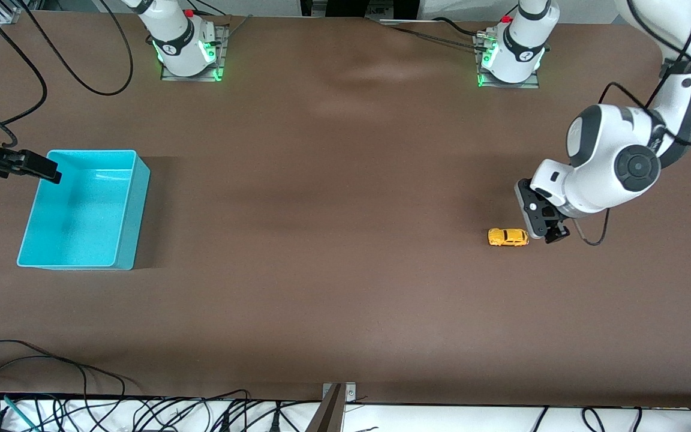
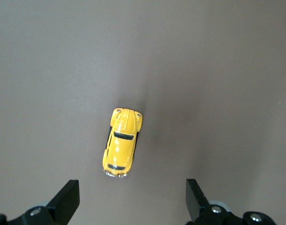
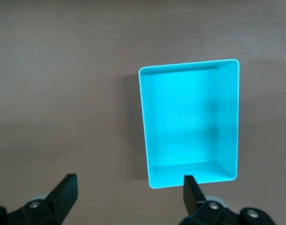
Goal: Wind up and store yellow beetle car
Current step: 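Lower the open left gripper over the yellow beetle car, then close the left gripper on the yellow car's body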
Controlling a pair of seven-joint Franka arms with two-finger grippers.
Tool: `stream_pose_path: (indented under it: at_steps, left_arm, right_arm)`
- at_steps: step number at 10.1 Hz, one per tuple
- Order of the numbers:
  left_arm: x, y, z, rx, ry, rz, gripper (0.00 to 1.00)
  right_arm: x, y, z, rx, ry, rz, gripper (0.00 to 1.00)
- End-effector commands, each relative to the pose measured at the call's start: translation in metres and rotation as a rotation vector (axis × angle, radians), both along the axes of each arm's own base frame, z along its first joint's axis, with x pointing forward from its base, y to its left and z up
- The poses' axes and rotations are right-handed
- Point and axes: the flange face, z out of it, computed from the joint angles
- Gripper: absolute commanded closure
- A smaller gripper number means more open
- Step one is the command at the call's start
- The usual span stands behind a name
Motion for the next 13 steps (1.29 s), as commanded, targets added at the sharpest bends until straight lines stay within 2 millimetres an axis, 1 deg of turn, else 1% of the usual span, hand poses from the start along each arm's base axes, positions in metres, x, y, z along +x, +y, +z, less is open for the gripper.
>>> stream_pose_path:
  at_steps: [1,2,5,8,10,11,12,13]
  left_arm:
    - [0.004,0.006,-0.040,-0.017,-0.018,-0.118,0.00]
    - [0.004,0.009,-0.058,-0.019,-0.002,-0.133,0.00]
    - [0.002,0.010,-0.096,-0.022,-0.010,-0.163,0.00]
    - [0.005,0.010,-0.109,-0.024,-0.038,-0.189,0.00]
    - [0.003,0.010,-0.121,-0.025,-0.031,-0.190,0.00]
    - [0.002,0.010,-0.124,-0.025,-0.025,-0.190,0.03]
    - [0.000,0.009,-0.125,-0.025,-0.022,-0.194,0.22]
    - [-0.001,0.006,-0.126,-0.025,-0.018,-0.197,0.53]
  right_arm:
    - [0.000,0.002,0.004,0.013,0.005,0.013,0.00]
    - [0.000,0.000,0.004,0.013,0.007,0.010,0.00]
    - [0.000,0.000,0.004,0.013,0.007,0.010,0.00]
    - [0.000,0.000,0.004,0.013,0.007,0.011,0.00]
    - [0.000,0.000,0.004,0.013,0.005,0.010,0.00]
    - [0.000,0.001,0.004,0.013,0.007,0.011,0.00]
    - [0.000,0.000,0.004,0.013,0.005,0.010,0.00]
    - [0.000,0.000,0.004,0.013,0.007,0.010,0.00]
